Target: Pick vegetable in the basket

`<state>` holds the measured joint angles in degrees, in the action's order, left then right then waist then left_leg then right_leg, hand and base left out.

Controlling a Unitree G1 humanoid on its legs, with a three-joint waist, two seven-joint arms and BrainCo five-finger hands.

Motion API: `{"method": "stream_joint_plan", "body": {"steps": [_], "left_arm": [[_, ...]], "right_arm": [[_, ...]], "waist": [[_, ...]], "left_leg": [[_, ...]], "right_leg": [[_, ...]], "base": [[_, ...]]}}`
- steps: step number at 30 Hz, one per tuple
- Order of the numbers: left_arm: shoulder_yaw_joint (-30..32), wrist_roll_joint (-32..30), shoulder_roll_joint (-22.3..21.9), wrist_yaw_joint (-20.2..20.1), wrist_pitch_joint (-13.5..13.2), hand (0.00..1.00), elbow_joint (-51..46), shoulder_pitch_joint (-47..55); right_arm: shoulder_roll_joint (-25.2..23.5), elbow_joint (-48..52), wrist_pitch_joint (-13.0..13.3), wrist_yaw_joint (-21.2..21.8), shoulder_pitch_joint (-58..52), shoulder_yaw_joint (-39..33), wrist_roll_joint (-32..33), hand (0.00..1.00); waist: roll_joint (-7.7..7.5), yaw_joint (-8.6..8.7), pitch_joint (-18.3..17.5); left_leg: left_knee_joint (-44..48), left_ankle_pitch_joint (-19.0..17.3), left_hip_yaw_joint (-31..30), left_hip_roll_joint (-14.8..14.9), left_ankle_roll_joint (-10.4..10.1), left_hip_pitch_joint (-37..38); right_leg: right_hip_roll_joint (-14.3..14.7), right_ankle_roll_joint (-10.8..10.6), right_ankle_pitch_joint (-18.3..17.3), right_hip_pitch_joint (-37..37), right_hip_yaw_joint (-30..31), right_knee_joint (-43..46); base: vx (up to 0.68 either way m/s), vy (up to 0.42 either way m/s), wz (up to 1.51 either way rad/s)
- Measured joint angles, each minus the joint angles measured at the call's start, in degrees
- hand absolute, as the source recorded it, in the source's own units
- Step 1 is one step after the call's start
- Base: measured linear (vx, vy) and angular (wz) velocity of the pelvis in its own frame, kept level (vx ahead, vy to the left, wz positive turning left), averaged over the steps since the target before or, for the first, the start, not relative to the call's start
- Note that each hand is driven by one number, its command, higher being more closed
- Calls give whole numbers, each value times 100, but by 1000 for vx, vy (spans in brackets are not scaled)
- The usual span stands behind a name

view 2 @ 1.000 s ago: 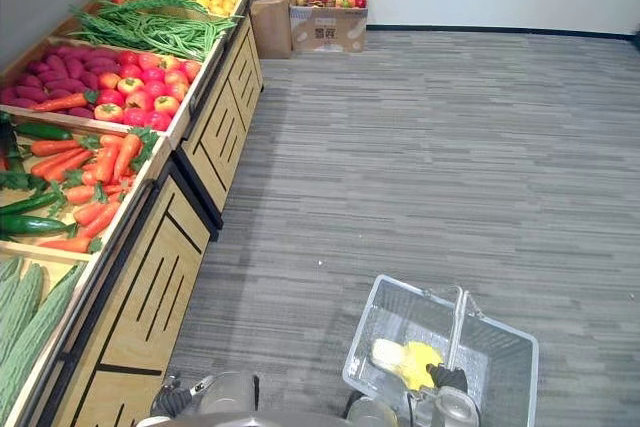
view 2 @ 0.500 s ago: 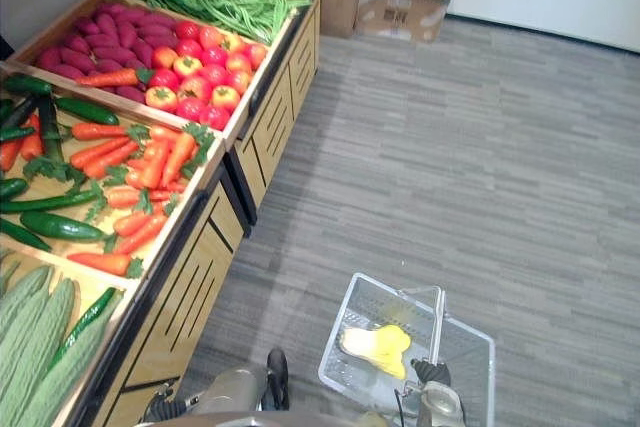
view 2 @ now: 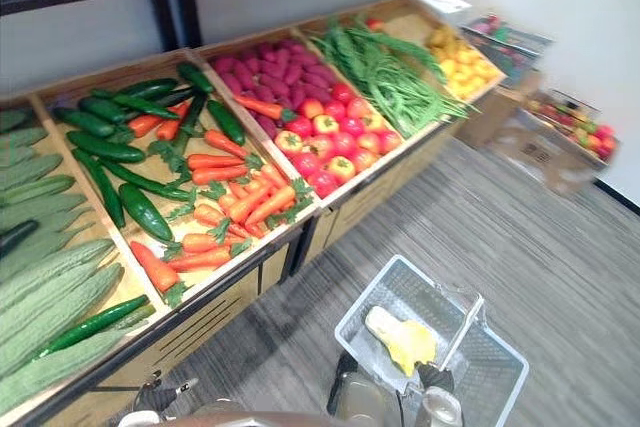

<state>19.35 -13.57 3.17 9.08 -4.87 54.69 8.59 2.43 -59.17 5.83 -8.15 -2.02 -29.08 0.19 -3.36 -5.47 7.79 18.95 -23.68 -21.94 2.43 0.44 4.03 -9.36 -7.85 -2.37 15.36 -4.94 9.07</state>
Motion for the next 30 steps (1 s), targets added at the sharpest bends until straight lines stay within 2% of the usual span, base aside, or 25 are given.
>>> {"method": "stream_joint_plan", "body": {"steps": [1, 2, 4, 6, 8, 9, 10, 11, 12, 14, 15, 16, 17, 20, 21, 24, 26, 30], "left_arm": [[106, 33, 34, 0, 0, 0, 13, -20], [154, 187, -128, -15, 0, 0, 17, -37], [305, 219, -268, -12, 3, 0, 17, 54], [364, 250, -335, -6, 9, 0, 31, 204], [400, 415, -332, 9, 10, 0, 87, 224], [418, 474, -311, 26, 6, 0, 122, 220], [419, 575, -305, 31, 9, 0, 131, 221], [426, 706, -287, 42, 12, 0, 137, 236], [405, 856, -254, 68, 9, 0, 166, 247], [380, 887, -235, 77, 12, 0, 205, 249], [348, 888, -235, 89, 12, 0, 233, 253], [343, 888, -195, 92, 45, 0, 247, 246], [343, 886, -167, 97, 42, 0, 242, 284], [487, 885, -71, 125, 78, 0, 386, 362], [541, 886, -74, 140, 89, 0, 408, 361], [797, 894, -177, 189, 128, 0, 516, 331], [913, 897, -233, 198, 128, 0, 598, 278], [983, 912, -257, 233, 121, 0, 598, 224]], "right_arm": [[-62, -7, -41, 10, -74, -114, -4, 100], [-5, 15, -54, -1, -83, -416, -8, 100], [148, 4, -68, 0, -98, -647, -11, 100], [290, -76, -102, 16, -74, -682, -23, 100], [359, -248, -138, 54, 22, -709, -26, 100], [389, -396, -176, 71, 51, -900, -23, 100], [411, -481, -179, 59, 52, -959, -20, 100], [418, -572, -194, 34, 50, -1121, -15, 100], [458, -703, -195, -28, 109, -1160, -3, 100], [509, -730, -205, -48, 190, -1170, 18, 100], [529, -761, -218, -58, 275, -1236, 55, 100], [509, -931, -241, -126, 323, -1397, 175, 100], [470, -1016, -282, -122, 323, -1442, 262, 100], [318, -1128, -278, -117, 421, -1551, 262, 100], [308, -1137, -279, -117, 431, -1552, 263, 100], [291, -1131, -281, -122, 455, -1569, 263, 100], [297, -1121, -279, -122, 461, -1587, 262, 100], [272, -1124, -282, -121, 402, -1586, 257, 100]], "waist": [[-128, -3, -38], [132, -10, -30], [206, -57, -55], [299, -122, -115], [299, -107, -116], [269, -89, -117], [259, -76, -124], [207, -55, -123], [169, 8, -117], [168, 73, -116], [197, 83, -118], [177, 107, -152], [79, 95, -177], [-125, 126, -209], [-108, 148, -205], [73, 251, -217], [168, 346, -226], [186, 394, -207]], "left_leg": [[124, -138, -175, -9, -133, -26], [339, -122, -270, 190, -222, -118], [353, 113, -376, 349, -373, -174], [168, 585, -636, 542, -545, -205], [106, 945, -780, 619, -623, -319], [106, 1273, -811, 633, -757, -448], [125, 1400, -761, 642, -846, -517], [180, 1564, -313, 665, -1126, -691], [213, 1370, 736, 708, -1202, -998], [-20, 1349, 1623, 718, -1164, -1186], [-334, 1630, 2281, 705, -993, -1207], [-517, 1657, 2926, 721, -838, -1154], [-717, 1742, 3111, 645, -733, -1132], [-1289, 1986, 3230, 414, -613, -947], [-1392, 2039, 3228, 395, -603, -888], [-1935, 2373, 3267, 322, -578, -654], [-2214, 2485, 3252, 310, -571, -547], [-2446, 2573, 3224, 311, -552, -400]], "right_leg": [[-34, -196, 255, -162, 176, -79], [105, -149, 110, -151, -48, 466], [95, -16, -242, -101, -419, 970], [65, 185, -614, -155, -810, 1387], [60, 268, -665, -304, -1045, 1350], [18, 341, -706, -550, -1303, 1191], [-6, 355, -714, -671, -1424, 1103], [-78, 356, -714, -960, -1642, 866], [-165, 357, -714, -1267, -1804, 590], [-242, 354, -712, -1382, -1982, 520], [-256, 352, -711, -1423, -2111, 523], [-302, 344, -711, -1488, -2280, 522], [-388, 304, -686, -1473, -2362, 520], [-445, 107, -526, -1596, -2377, 151], [-439, 82, -464, -1629, -2377, 79], [-391, 78, -145, -1712, -2352, -252], [-375, 62, -97, -1727, -2351, -347], [-343, 45, -87, -1779, -2343, -405]], "base": [[442, -511, 168], [509, -575, 170], [380, -425, 112], [351, -373, 90], [262, -270, 105], [258, -237, 133], [286, -236, 162], [191, -134, 170], [197, -82, 169], [106, 25, 106], [88, 102, 97], [78, 140, 102], [72, 154, 80], [33, 93, 18], [15, 46, 6], [-22, 44, -10], [-36, 25, -5], [-61, 20, -2]]}}
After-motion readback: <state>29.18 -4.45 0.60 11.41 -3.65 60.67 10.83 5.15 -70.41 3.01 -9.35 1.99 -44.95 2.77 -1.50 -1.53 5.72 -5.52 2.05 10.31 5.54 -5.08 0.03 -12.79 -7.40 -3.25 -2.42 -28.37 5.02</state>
